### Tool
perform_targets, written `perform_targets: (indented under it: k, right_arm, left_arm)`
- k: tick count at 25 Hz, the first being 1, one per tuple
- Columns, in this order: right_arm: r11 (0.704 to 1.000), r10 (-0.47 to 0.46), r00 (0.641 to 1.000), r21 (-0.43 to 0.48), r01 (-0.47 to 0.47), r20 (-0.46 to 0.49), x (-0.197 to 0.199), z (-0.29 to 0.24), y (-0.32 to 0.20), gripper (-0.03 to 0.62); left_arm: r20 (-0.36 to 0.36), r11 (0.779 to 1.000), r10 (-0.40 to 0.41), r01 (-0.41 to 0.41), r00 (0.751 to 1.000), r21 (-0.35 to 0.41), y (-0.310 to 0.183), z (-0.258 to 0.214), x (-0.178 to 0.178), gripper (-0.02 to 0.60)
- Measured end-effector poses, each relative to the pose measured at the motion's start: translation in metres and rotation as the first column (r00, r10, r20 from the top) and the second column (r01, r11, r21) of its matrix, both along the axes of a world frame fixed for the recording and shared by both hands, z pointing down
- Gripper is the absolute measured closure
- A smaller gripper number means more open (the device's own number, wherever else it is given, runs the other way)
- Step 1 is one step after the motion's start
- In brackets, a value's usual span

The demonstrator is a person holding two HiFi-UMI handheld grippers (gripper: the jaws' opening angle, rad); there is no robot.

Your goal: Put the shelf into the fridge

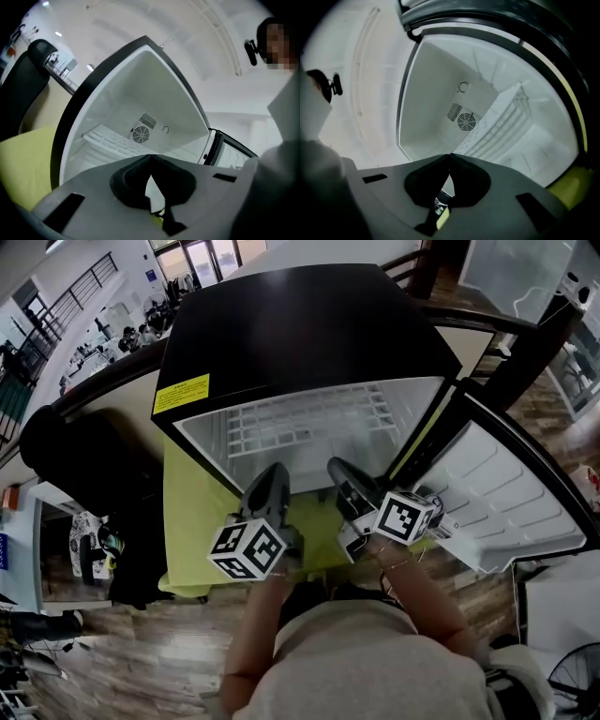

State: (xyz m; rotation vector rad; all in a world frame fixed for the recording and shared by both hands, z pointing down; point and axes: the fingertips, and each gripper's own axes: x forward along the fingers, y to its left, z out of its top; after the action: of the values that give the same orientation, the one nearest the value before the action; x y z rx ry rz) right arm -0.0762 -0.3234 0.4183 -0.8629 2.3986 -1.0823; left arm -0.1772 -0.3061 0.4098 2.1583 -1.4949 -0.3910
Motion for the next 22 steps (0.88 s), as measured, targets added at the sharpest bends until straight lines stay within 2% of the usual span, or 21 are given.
perform_targets:
  k: [3,5,7,9,11,14,16,22]
  right_arm:
    - [0.986,-0.041,0.982,0.153,0.07,-0.185,-0.009,-0.008,0.012,0.599]
    - [0.963,-0.036,0.951,0.243,0.116,-0.308,-0.012,-0.011,0.019,0.597]
    - [0.936,-0.016,0.907,0.312,0.161,-0.42,-0.015,-0.012,0.024,0.592]
    - [0.908,0.02,0.854,0.366,0.202,-0.52,-0.018,-0.012,0.029,0.588]
    - [0.881,0.069,0.793,0.411,0.237,-0.605,-0.021,-0.01,0.033,0.585]
    - [0.859,0.115,0.725,0.434,0.271,-0.68,-0.022,-0.001,0.039,0.585]
    - [0.86,0.124,0.711,0.433,0.272,-0.692,-0.021,0.004,0.043,0.585]
    - [0.866,0.135,0.708,0.43,0.255,-0.693,-0.021,0.012,0.053,0.585]
  left_arm:
    - [0.134,0.998,0.044,-0.049,0.99,0.034,0.008,-0.013,0.006,0.566]
    - [0.24,0.995,0.086,-0.096,0.967,0.034,0.014,-0.016,0.013,0.566]
    - [0.374,0.991,0.112,-0.128,0.921,0.021,0.02,-0.015,0.018,0.566]
    - [0.513,0.99,0.117,-0.14,0.851,0.005,0.025,-0.011,0.022,0.566]
    - [0.599,0.99,0.112,-0.142,0.793,0.003,0.028,-0.009,0.026,0.566]
    - [0.635,0.989,0.116,-0.146,0.764,-0.004,0.032,-0.005,0.028,0.566]
    - [0.655,0.989,0.127,-0.147,0.745,-0.025,0.037,0.003,0.029,0.566]
    - [0.617,0.985,0.17,-0.139,0.768,-0.098,0.053,0.033,0.032,0.566]
